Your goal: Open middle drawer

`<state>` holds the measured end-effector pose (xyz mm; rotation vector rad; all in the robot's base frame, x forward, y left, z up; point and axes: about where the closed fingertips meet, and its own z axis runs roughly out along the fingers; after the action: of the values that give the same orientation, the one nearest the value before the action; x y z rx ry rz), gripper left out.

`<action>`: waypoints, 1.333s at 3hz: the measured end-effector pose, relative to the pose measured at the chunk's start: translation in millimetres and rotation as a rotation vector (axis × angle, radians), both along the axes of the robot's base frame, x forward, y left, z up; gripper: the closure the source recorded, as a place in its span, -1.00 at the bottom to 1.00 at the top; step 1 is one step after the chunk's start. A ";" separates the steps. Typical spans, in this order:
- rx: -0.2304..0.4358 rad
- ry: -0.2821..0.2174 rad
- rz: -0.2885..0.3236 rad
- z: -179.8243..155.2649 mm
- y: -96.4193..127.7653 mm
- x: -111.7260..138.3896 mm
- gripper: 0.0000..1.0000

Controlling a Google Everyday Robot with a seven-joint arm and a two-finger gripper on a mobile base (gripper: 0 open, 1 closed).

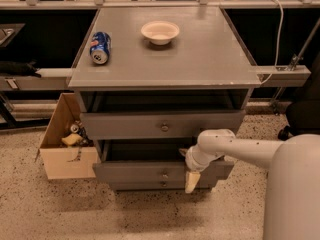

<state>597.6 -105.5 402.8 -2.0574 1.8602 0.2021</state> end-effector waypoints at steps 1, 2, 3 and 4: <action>0.053 0.087 -0.006 -40.4 -13.6 -4.3 -1.00; 0.053 0.087 -0.006 -36.5 -13.7 -4.3 -0.74; 0.033 0.085 0.022 -31.5 -13.6 -21.0 -0.27; 0.012 0.079 0.032 -12.2 -14.7 -44.5 0.19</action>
Offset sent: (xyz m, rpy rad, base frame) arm -0.0293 -0.0285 -0.0649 0.0392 0.1492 0.0305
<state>553.1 -120.2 390.5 -2.1009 1.8673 0.3059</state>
